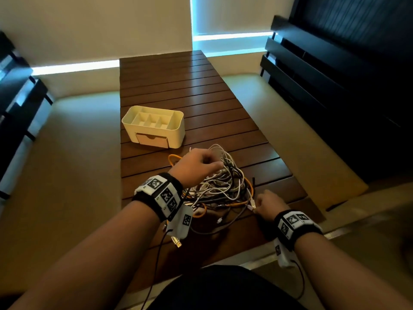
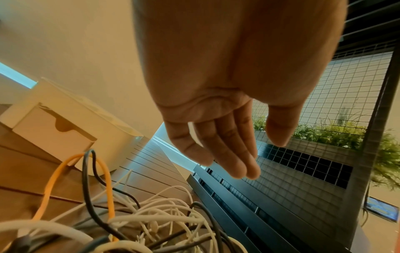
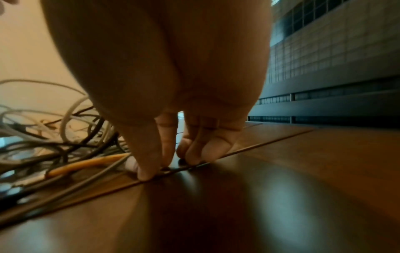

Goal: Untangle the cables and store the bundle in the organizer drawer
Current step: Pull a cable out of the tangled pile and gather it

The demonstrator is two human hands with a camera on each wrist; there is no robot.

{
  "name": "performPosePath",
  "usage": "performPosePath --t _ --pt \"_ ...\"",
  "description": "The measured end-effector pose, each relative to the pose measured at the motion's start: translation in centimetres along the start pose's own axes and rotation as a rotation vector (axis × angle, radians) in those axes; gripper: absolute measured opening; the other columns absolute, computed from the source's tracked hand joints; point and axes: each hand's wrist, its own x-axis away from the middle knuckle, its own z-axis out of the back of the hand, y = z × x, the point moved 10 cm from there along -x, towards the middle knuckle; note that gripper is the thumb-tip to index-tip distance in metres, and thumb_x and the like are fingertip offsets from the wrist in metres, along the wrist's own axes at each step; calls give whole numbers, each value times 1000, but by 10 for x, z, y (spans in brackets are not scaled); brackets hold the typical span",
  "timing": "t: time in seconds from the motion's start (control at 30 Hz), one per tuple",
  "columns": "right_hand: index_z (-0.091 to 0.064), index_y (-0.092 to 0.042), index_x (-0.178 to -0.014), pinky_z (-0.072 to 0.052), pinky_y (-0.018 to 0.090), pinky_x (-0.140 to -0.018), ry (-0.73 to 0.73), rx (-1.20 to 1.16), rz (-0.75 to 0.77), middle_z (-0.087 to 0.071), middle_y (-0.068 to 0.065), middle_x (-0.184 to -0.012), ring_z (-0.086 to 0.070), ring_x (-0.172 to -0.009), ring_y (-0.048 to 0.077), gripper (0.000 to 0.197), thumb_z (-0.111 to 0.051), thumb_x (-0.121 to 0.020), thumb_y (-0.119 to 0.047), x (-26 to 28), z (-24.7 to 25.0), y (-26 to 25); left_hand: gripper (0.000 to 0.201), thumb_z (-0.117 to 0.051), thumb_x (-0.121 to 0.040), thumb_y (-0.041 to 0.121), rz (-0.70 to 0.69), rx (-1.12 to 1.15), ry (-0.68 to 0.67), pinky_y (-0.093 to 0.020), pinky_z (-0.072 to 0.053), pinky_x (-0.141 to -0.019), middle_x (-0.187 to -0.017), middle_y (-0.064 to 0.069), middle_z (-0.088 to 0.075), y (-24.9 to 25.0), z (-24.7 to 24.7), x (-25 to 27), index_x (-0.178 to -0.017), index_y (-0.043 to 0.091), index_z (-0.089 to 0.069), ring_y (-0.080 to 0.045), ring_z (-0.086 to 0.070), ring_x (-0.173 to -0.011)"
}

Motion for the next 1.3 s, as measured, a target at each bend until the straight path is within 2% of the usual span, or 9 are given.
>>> performPosePath --t 0.1,0.2,0.4,0.5,0.63,0.8,0.93,1.13,1.3 --pt "-56 -19 -76 -44 32 -83 86 -115 39 -51 5 -99 -56 -95 24 22 -66 -91 -32 -2 15 -8 13 -64 -96 33 -8 -13 -4 -39 -60 -82 -89 5 -75 1 -1 -2 -101 24 -72 -12 -71 -83" --pt "-61 -17 -85 -51 35 -79 82 -211 -8 -61 5 -96 -60 -87 22 8 -60 -92 -23 -5 25 -7 14 -64 -97 28 -15 7 -4 -38 -59 -83 -91 2 -75 6 -2 -3 -102 19 -73 -15 -70 -85" --pt "-64 -8 -104 -48 33 -78 16 -148 -54 -64 11 -109 -63 -99 28 26 -69 -90 -29 -9 8 -17 13 -64 -96 27 -34 26 -5 -37 -60 -81 -89 1 -74 11 -4 1 -99 18 -73 -13 -70 -82" --pt "-60 -10 -94 -50 35 -81 79 -165 -59 -65 12 -107 -62 -96 28 15 -67 -90 -23 -8 17 -20 13 -64 -96 27 -42 16 -5 -33 -60 -83 -90 4 -74 12 -2 5 -100 19 -73 -7 -70 -82" --pt "-57 -16 -77 -54 42 -77 335 -479 22 -64 6 -83 -62 -82 27 19 -70 -88 -24 -1 89 -31 15 -65 -95 31 -80 -69 17 -34 -58 -85 -95 9 -70 19 -1 4 -106 23 -71 -5 -66 -88" --pt "-64 -19 -81 -60 42 -71 560 -942 363 -73 4 -78 -71 -79 24 10 -71 -87 -18 51 202 -82 32 -66 -94 25 -245 -118 218 -25 -50 -94 -117 5 -65 66 21 -10 -125 20 -62 -5 -58 -106" --pt "-67 -20 -86 -58 38 -76 559 -999 518 -71 4 -84 -68 -83 21 10 -71 -88 -10 77 228 -114 31 -62 -97 21 -314 -40 279 -14 -46 -90 -119 5 -67 97 30 -19 -127 19 -62 -5 -59 -108" --pt "-71 -15 -100 -58 27 -79 555 -1074 537 -72 3 -95 -68 -86 12 15 -69 -89 -6 80 217 -110 15 -59 -97 14 -325 -11 265 -41 -55 -83 -93 2 -73 93 26 -25 -105 17 -72 -13 -67 -88" --pt "-61 -18 -120 -53 34 -93 355 -1246 503 -66 7 -119 -63 -110 19 37 -63 -89 2 63 182 -110 18 -54 -99 10 -315 163 289 -25 -54 -82 -94 7 -69 103 38 -18 -106 19 -69 -7 -65 -90"
